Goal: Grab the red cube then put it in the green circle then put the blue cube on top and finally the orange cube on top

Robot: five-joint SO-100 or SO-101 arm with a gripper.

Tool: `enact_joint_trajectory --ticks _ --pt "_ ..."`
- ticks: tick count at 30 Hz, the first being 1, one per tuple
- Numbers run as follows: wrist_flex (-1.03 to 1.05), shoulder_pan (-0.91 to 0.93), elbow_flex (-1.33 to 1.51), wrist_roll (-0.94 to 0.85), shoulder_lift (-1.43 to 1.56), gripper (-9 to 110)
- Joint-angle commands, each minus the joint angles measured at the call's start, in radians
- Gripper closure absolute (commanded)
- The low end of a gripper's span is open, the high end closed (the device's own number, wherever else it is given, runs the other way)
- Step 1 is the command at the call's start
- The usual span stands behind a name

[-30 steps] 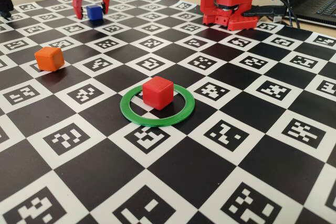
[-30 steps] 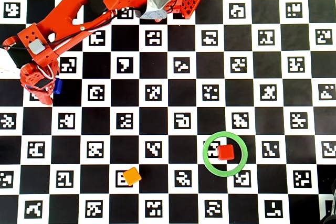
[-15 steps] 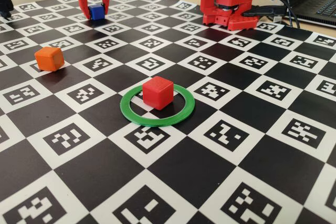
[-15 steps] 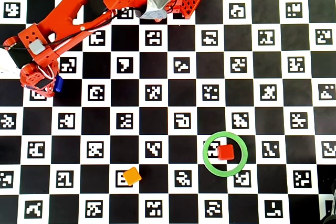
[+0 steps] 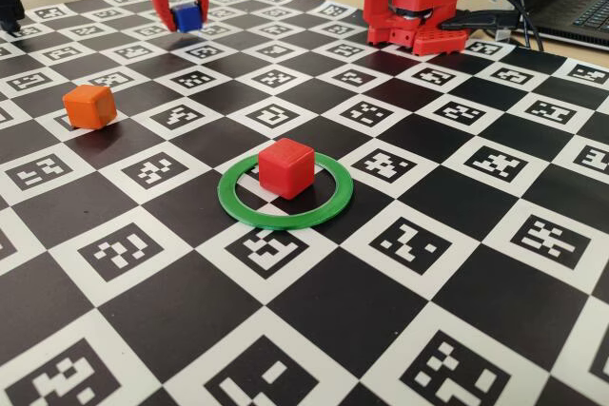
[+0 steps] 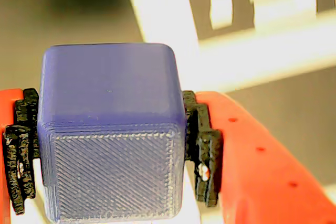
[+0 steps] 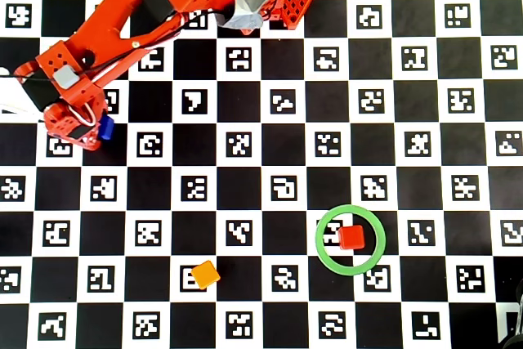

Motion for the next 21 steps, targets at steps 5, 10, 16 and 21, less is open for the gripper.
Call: enact_joint_trajectory --ticks 5,10,16,21 --pt "0.146 -0.216 0.055 0.155 0.368 91" --pt "0.169 -0.396 0.103 0.288 0.469 91" --pt "0.184 -0.638 0.115 0.457 0.515 91" --pt "0.158 -0.811 0.115 0.568 0.506 91"
